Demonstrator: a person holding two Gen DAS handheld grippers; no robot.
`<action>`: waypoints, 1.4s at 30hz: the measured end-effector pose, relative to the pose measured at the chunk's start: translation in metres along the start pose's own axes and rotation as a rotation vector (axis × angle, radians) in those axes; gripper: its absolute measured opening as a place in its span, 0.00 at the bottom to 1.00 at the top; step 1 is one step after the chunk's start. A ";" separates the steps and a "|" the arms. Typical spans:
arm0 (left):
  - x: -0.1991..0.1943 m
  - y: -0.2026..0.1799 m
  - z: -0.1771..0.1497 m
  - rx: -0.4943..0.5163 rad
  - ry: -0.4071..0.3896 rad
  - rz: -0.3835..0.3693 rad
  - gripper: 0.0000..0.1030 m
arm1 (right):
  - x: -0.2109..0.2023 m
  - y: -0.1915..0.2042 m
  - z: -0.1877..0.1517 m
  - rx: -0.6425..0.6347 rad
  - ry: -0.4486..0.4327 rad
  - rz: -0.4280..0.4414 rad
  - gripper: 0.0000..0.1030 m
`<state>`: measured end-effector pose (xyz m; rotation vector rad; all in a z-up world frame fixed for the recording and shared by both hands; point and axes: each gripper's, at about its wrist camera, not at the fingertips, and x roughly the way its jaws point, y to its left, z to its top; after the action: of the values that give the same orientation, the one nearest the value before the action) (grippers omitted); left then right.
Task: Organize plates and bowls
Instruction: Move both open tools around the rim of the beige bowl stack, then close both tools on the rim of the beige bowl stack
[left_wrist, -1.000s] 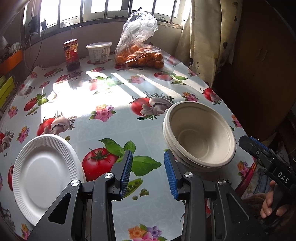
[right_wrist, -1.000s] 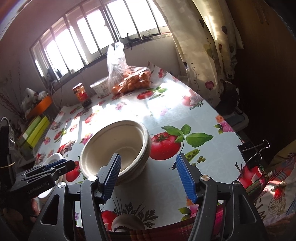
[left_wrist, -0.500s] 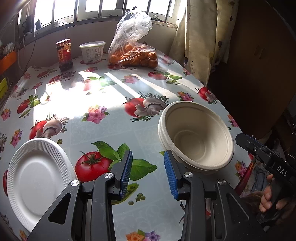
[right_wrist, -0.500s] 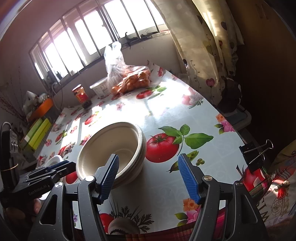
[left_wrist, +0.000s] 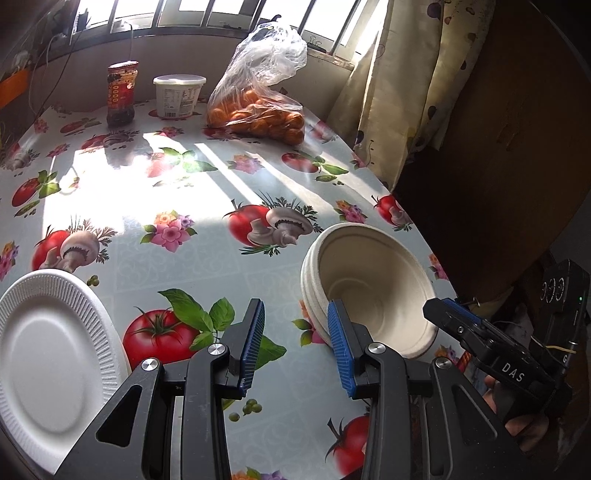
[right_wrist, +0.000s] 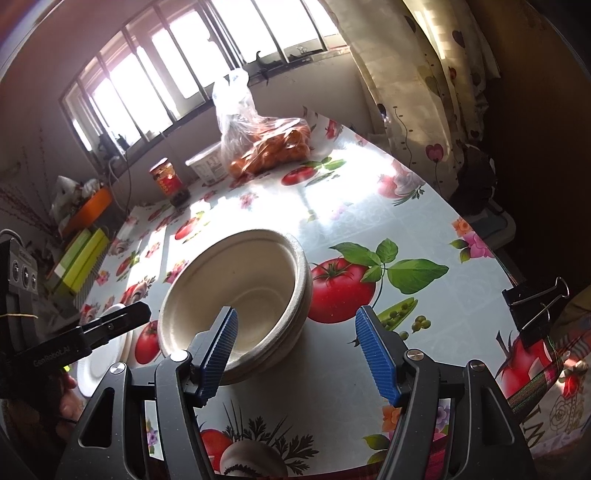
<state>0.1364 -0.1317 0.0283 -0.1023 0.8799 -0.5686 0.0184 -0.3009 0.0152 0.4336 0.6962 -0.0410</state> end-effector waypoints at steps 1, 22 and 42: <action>0.001 -0.002 0.001 0.006 0.004 -0.013 0.36 | 0.001 0.000 0.000 0.001 0.002 -0.001 0.65; 0.030 -0.011 0.004 -0.004 0.091 -0.014 0.36 | 0.014 0.002 0.001 0.020 0.034 0.020 0.58; 0.039 -0.013 0.004 -0.025 0.113 -0.036 0.25 | 0.017 0.003 0.000 0.035 0.042 0.044 0.33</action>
<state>0.1529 -0.1633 0.0074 -0.1093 0.9970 -0.6016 0.0316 -0.2966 0.0054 0.4844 0.7275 -0.0024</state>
